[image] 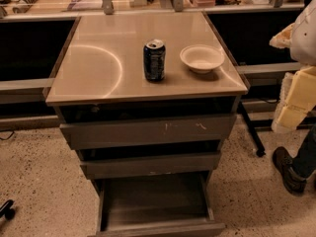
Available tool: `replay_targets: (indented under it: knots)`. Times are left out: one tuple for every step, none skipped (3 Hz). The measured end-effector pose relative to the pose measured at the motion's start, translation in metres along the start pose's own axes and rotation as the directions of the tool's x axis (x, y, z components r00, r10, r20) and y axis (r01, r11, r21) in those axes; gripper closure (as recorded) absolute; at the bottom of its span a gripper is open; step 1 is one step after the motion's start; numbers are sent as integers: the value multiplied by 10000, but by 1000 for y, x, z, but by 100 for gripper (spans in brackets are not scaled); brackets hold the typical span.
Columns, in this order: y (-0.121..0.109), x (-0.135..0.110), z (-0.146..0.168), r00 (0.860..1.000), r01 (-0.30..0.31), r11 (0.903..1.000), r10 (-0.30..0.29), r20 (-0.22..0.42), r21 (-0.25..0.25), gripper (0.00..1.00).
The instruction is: Place pepsi can into bottom drawer
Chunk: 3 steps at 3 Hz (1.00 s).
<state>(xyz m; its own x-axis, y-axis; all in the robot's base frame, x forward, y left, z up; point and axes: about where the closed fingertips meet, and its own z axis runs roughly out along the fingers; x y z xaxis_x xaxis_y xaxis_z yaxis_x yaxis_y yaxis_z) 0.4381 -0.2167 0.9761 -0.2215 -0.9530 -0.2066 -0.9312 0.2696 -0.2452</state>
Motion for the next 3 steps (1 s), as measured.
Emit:
replay_targets:
  knots:
    - [0, 0, 0, 10000, 0, 10000, 0, 0, 0, 0]
    - [-6, -4, 0, 9997, 30, 9999, -33, 230, 136, 0]
    - [-27, -15, 10, 9949, -137, 9995, 107, 1007, 289, 0]
